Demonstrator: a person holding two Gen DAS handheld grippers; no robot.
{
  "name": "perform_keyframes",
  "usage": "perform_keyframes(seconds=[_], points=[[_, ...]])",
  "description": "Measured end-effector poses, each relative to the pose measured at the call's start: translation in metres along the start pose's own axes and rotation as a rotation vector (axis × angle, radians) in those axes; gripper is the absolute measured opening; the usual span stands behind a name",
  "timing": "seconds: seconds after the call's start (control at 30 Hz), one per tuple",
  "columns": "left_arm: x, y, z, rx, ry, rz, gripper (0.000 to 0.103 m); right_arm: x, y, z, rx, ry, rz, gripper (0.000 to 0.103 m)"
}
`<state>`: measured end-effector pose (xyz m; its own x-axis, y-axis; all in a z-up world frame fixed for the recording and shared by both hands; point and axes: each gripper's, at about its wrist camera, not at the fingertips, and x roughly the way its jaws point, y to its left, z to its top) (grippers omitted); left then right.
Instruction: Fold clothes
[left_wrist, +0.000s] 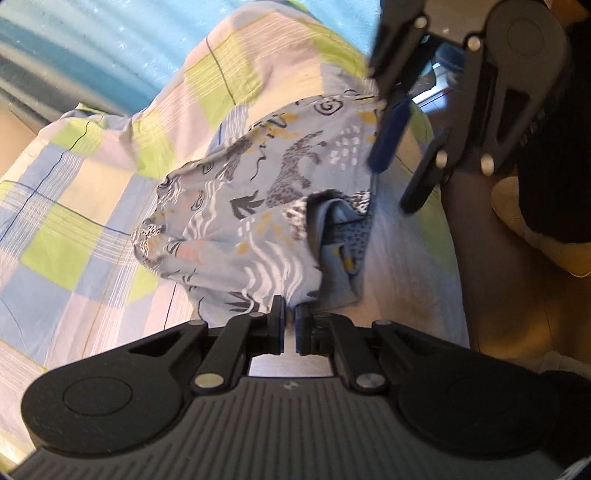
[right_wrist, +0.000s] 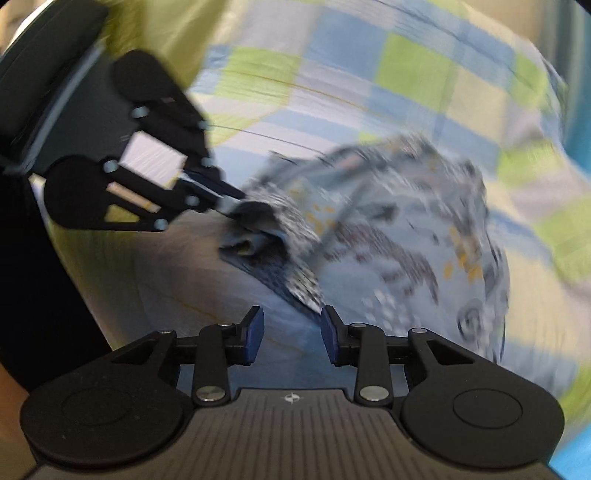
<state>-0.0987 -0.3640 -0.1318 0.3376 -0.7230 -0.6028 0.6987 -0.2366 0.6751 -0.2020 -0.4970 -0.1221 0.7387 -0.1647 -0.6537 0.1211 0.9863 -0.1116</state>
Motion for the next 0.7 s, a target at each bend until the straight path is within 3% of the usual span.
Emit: perform_keyframes(seconds=[0.07, 0.13, 0.2, 0.27, 0.37, 0.47, 0.5, 0.6, 0.7], points=[[0.002, -0.001, 0.001, 0.013, 0.007, 0.0, 0.004, -0.003, -0.017, -0.004, 0.095, -0.004, -0.078, 0.035], [0.001, -0.004, 0.0, 0.028, 0.01, -0.001, 0.005, -0.007, -0.036, -0.008, 0.17, -0.016, -0.153, 0.047], [0.0, -0.006, 0.0, 0.034, 0.012, -0.001, 0.005, -0.009, -0.057, -0.013, 0.256, -0.019, -0.188, 0.049], [0.002, -0.007, 0.001, 0.041, 0.014, -0.002, 0.005, -0.007, -0.078, -0.023, 0.354, -0.013, -0.186, 0.049], [0.004, -0.01, 0.005, 0.058, 0.02, 0.001, 0.004, -0.009, -0.107, -0.036, 0.544, -0.056, -0.105, 0.048], [0.007, -0.011, 0.008, 0.072, 0.023, 0.002, 0.003, -0.009, -0.119, -0.047, 0.635, -0.069, -0.035, 0.044], [0.008, -0.011, 0.009, 0.072, 0.023, 0.001, 0.003, -0.008, -0.121, -0.048, 0.656, -0.074, -0.005, 0.039], [0.01, -0.012, 0.01, 0.074, 0.026, -0.003, 0.001, -0.011, -0.126, -0.049, 0.685, -0.096, 0.01, 0.003], [0.01, -0.014, 0.01, 0.076, 0.025, -0.001, 0.0, -0.022, -0.13, -0.049, 0.698, -0.12, -0.035, 0.001]])
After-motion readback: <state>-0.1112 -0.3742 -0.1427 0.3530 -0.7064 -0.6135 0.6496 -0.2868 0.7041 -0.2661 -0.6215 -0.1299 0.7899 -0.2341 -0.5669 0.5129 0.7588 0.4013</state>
